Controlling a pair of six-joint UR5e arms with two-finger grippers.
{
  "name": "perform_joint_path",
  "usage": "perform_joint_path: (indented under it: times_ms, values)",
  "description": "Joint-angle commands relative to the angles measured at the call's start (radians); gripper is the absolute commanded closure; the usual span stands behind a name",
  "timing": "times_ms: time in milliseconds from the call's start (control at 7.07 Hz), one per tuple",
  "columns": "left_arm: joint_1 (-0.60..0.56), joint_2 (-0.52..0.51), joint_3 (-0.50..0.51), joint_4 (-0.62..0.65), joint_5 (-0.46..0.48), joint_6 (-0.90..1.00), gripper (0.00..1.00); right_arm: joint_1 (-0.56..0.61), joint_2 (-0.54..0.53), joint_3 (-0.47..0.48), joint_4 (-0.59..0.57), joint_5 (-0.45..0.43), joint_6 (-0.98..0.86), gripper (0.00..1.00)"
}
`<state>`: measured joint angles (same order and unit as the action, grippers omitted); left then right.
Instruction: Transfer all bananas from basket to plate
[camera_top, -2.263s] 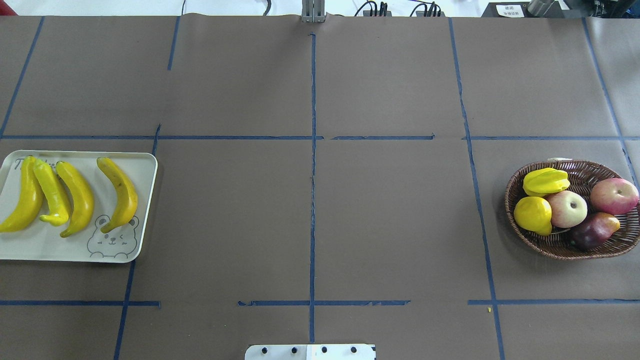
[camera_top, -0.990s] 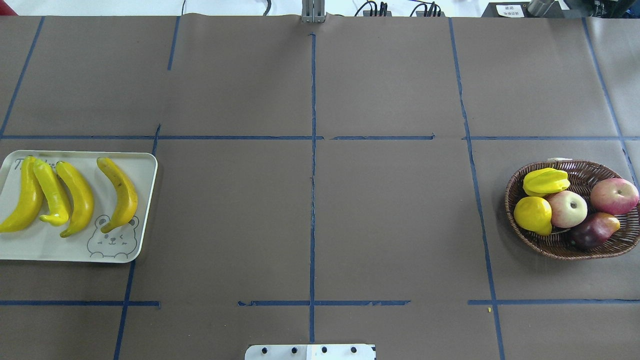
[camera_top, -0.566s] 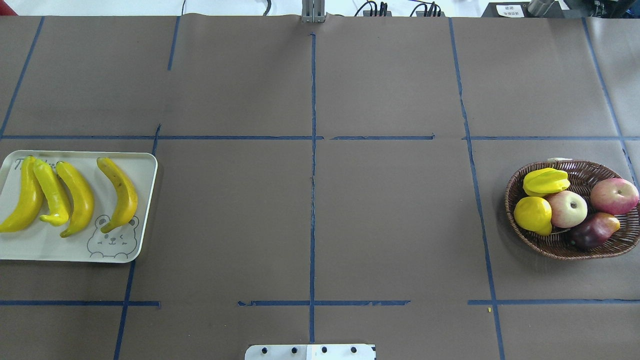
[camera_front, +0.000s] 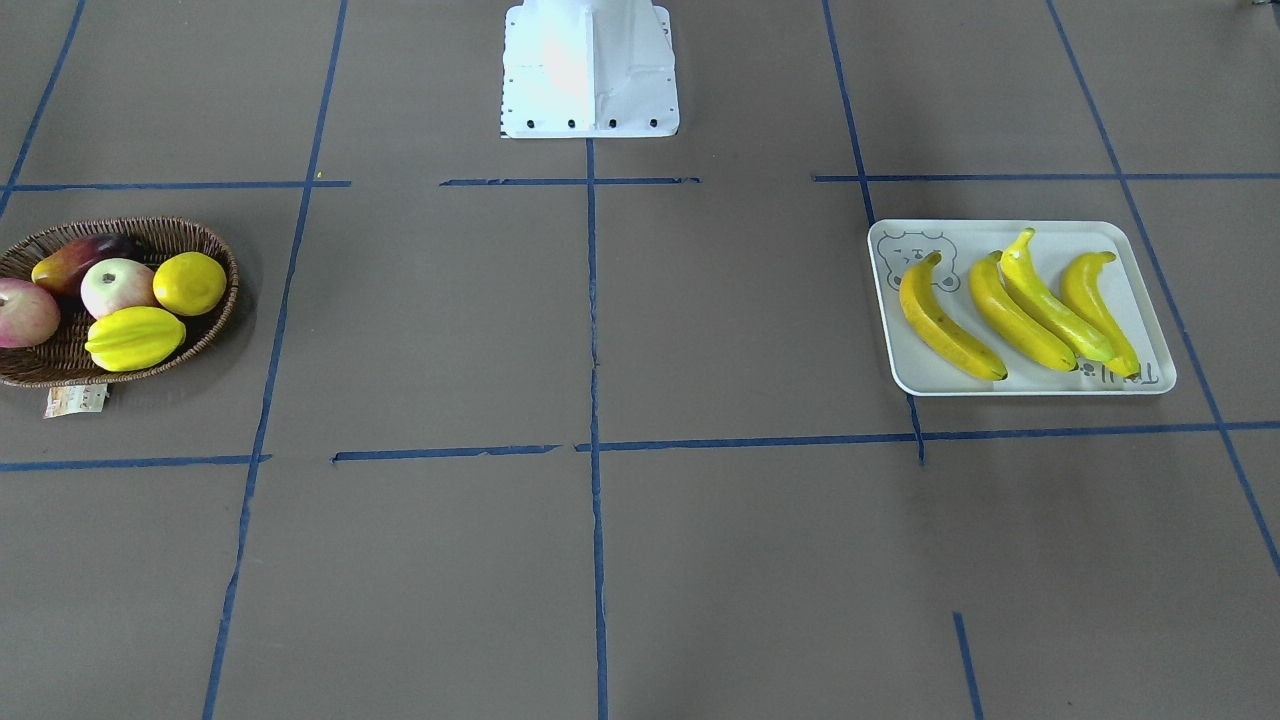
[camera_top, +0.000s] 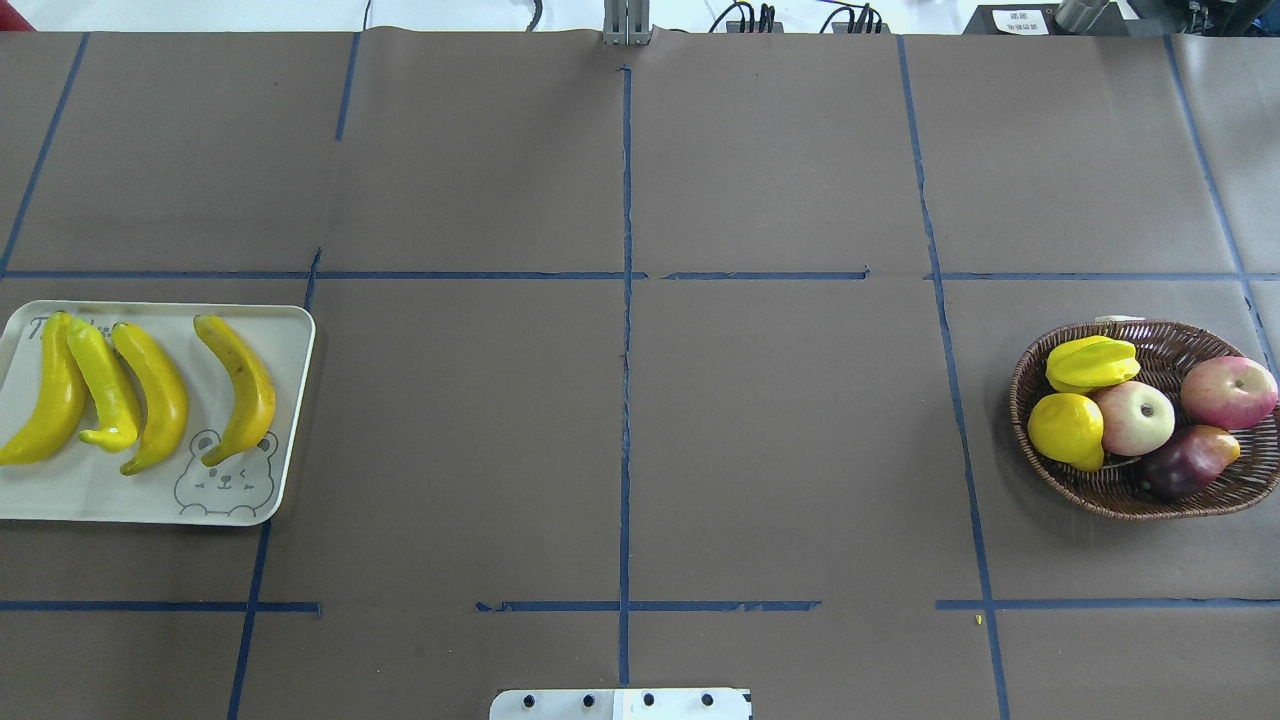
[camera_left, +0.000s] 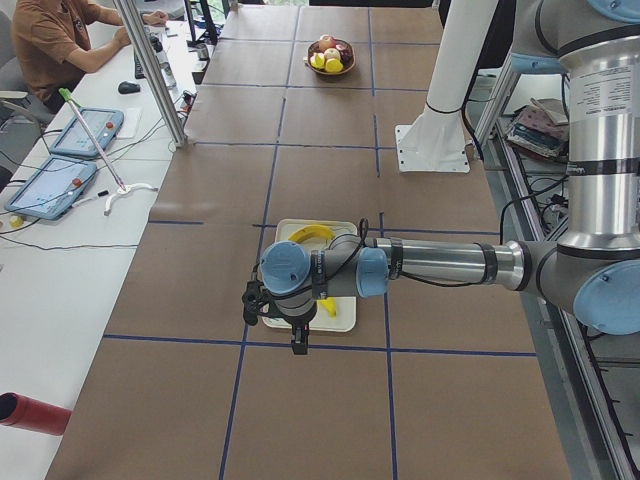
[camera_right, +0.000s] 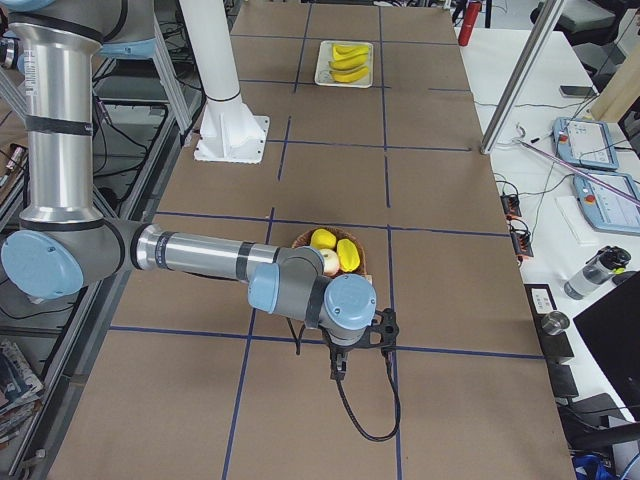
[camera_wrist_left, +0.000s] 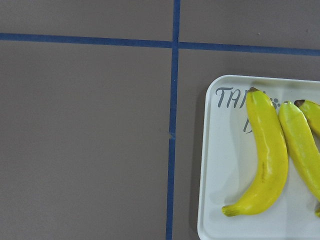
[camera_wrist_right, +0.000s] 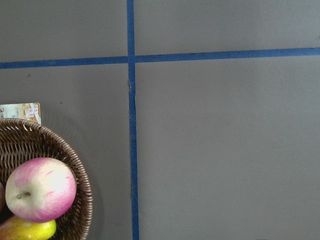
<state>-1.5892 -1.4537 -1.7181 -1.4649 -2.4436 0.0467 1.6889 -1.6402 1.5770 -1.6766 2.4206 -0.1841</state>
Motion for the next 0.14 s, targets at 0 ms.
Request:
perform_joint_path:
  times_ms: [0]
  values:
    - [0.000, -0.001, 0.000, 0.000, 0.000, 0.001, 0.00, 0.000, 0.000, 0.000, 0.000, 0.000, 0.000, 0.00]
